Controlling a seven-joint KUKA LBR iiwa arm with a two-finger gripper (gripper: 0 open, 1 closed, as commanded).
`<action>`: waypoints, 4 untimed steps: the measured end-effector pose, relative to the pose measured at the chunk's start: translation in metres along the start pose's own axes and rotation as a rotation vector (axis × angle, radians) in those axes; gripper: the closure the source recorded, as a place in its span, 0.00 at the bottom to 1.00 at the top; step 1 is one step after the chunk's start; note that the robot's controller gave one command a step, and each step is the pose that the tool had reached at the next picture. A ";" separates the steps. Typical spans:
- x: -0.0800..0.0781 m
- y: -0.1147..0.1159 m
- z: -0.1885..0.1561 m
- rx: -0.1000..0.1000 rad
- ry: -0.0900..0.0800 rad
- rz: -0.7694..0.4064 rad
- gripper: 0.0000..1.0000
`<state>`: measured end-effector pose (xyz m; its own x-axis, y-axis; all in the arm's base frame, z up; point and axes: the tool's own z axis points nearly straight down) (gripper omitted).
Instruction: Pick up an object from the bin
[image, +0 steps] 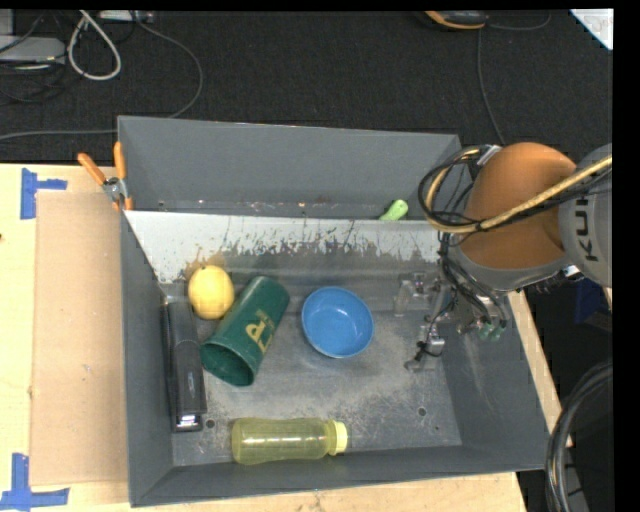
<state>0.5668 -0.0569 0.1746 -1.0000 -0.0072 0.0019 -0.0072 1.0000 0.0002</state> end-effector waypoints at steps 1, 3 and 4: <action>0.000 0.000 0.000 0.000 0.000 0.000 0.00; 0.012 0.023 0.046 -0.001 0.005 0.311 0.00; -0.003 0.061 0.053 -0.002 0.004 0.093 0.00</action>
Offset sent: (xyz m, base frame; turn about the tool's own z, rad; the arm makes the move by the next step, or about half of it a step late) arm -0.0107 0.0196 -0.0420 0.3403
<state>0.5692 0.0038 0.1220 -0.9963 0.0855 0.0062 0.0855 0.9963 0.0016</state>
